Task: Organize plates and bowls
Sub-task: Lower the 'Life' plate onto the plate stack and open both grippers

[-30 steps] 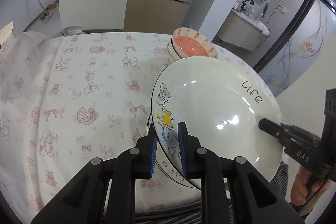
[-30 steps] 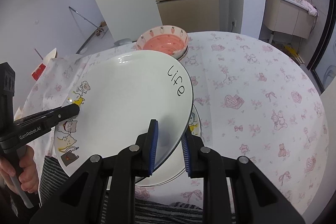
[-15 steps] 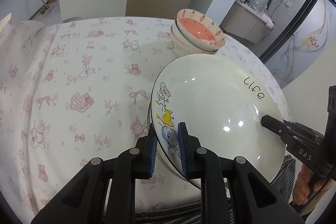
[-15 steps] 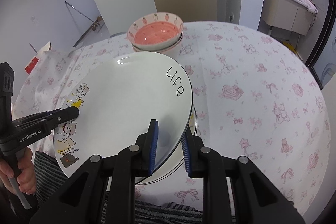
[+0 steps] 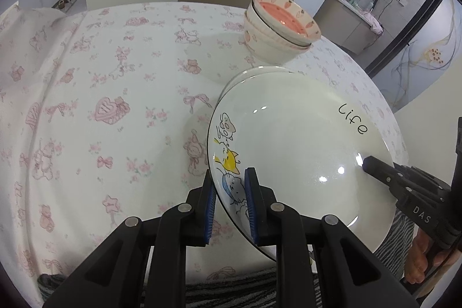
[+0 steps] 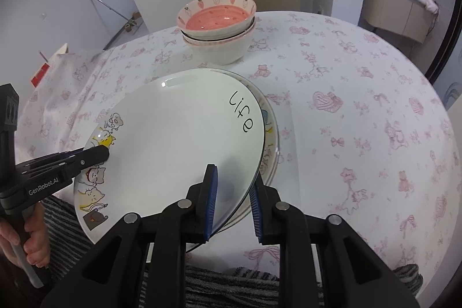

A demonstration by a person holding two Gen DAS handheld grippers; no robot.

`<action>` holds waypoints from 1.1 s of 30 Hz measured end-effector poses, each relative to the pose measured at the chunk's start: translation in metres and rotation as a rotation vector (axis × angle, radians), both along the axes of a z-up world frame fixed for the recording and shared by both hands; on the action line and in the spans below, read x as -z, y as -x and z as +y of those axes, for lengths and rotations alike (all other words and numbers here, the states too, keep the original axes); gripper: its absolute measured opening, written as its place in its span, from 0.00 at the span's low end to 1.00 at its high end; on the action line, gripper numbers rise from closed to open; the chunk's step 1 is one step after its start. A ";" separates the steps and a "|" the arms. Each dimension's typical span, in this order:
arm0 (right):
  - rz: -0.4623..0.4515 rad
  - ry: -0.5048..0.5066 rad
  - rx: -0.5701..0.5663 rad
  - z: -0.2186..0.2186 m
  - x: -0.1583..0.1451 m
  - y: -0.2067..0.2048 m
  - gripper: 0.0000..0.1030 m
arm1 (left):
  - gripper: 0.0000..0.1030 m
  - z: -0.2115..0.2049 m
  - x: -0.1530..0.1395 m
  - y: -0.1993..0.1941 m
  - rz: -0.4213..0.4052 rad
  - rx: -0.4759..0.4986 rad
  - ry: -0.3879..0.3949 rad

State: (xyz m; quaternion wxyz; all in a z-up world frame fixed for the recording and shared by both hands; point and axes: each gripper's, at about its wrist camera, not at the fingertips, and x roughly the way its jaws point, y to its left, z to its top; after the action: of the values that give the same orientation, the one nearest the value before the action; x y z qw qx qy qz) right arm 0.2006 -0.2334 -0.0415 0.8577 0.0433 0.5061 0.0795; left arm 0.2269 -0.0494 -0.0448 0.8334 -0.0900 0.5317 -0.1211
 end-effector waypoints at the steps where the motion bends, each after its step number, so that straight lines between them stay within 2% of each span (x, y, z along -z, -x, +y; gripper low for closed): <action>1: -0.002 0.010 0.001 0.000 0.000 0.001 0.21 | 0.20 -0.001 0.001 0.000 0.001 0.001 0.000; 6: 0.021 0.003 0.006 -0.005 0.006 0.000 0.22 | 0.20 -0.001 0.007 -0.001 0.022 -0.002 0.027; 9: 0.021 0.003 0.004 -0.004 0.007 0.003 0.22 | 0.20 -0.006 0.006 0.001 0.000 0.007 -0.014; 21: 0.040 -0.016 -0.003 -0.011 0.016 0.006 0.22 | 0.20 -0.011 0.004 0.008 -0.025 0.048 -0.060; 25: 0.018 0.025 -0.003 -0.008 0.016 0.009 0.20 | 0.20 -0.011 0.000 0.013 -0.052 0.058 -0.085; 29: 0.005 0.046 0.006 -0.008 0.014 0.009 0.18 | 0.20 -0.010 -0.001 0.016 -0.045 0.058 -0.059; 33: -0.011 0.064 0.008 -0.007 0.014 0.010 0.17 | 0.20 -0.011 -0.001 0.017 -0.054 0.059 -0.072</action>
State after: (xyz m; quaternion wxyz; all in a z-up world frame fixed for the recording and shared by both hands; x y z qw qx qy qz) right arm 0.1906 -0.2408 -0.0555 0.8616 0.0172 0.5036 0.0602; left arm 0.2095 -0.0605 -0.0441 0.8461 -0.0412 0.5155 -0.1288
